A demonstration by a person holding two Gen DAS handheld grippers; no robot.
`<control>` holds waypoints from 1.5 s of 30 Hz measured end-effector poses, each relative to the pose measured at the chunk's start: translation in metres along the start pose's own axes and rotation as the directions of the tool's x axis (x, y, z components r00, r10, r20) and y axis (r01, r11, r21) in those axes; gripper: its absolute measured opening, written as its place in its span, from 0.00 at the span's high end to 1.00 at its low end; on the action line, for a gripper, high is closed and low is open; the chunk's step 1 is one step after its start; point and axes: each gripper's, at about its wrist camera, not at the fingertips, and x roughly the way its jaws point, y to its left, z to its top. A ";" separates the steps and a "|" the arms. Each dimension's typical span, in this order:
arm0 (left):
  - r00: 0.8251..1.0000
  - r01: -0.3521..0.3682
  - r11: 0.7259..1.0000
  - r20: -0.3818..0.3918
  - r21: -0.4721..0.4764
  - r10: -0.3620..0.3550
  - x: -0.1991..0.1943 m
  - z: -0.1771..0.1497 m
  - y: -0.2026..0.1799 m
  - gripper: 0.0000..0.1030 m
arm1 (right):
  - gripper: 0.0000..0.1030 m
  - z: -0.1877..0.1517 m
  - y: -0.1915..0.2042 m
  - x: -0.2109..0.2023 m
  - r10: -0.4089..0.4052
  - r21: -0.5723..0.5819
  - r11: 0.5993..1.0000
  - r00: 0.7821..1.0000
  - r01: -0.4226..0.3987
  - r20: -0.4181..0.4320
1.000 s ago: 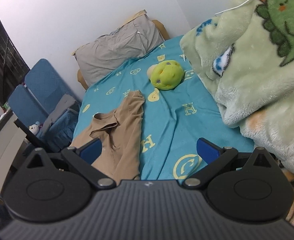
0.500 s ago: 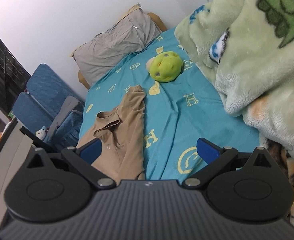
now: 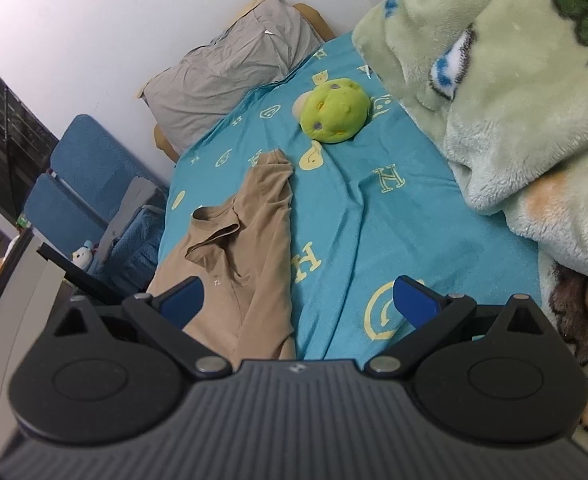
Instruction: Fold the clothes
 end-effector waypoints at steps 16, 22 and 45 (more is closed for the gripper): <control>0.955 -0.281 0.959 -0.112 -0.035 0.276 -0.037 -0.056 -0.053 0.53 | 0.00 -0.017 0.017 -0.003 0.000 -0.083 0.997 0.999 -0.004 -0.054; 0.946 -0.300 0.936 0.073 -0.185 0.317 -0.052 -0.037 -0.071 0.42 | 0.00 -0.020 0.022 -0.001 0.016 -0.105 0.994 0.997 -0.024 -0.075; 0.936 -0.339 0.930 -0.053 0.142 0.349 0.052 -0.059 -0.075 0.71 | 0.27 0.062 0.044 0.257 0.069 -0.125 0.988 0.985 -0.090 -0.160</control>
